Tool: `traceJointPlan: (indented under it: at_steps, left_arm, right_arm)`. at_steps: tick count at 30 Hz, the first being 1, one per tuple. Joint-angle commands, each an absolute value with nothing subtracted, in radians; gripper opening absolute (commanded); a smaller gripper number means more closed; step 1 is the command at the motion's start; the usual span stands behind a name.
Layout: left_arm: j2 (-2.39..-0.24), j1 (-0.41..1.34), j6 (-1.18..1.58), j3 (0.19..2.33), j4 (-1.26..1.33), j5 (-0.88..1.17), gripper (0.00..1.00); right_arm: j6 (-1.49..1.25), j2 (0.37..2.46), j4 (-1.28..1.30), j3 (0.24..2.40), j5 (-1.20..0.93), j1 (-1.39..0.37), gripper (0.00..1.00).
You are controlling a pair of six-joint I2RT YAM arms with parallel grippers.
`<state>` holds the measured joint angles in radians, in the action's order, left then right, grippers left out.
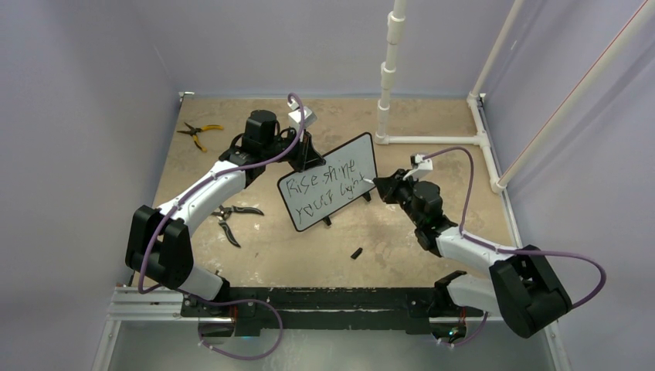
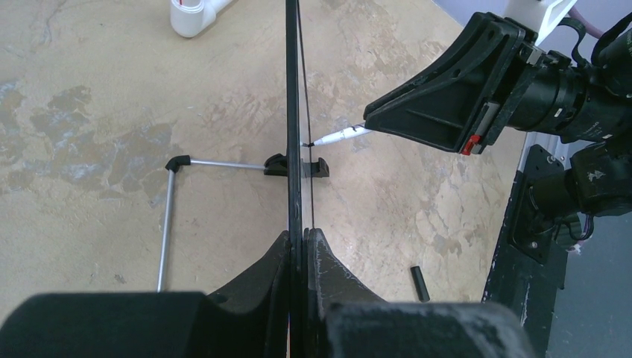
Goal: Write a sentence on the whiteboard
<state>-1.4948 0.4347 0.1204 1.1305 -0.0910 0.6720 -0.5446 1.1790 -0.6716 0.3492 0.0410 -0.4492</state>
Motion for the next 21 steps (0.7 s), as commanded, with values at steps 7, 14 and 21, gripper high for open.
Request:
traceJointPlan:
  at_steps: [7, 14, 21]
  left_arm:
    - [-1.463, 0.448, 0.117, 1.128, -0.069, 0.727, 0.0]
    - [-1.463, 0.448, 0.117, 1.127, -0.069, 0.727, 0.0]
    - [-1.463, 0.448, 0.119, 1.128, -0.069, 0.728, 0.0]
  right_arm:
    - [-0.57, 1.206, -0.651, 0.347, 0.099, -0.445, 0.0]
    - [-0.569, 1.203, -0.651, 0.356, 0.121, -0.445, 0.0]
    - [-0.553, 1.185, -0.665, 0.386, 0.151, -0.445, 0.0]
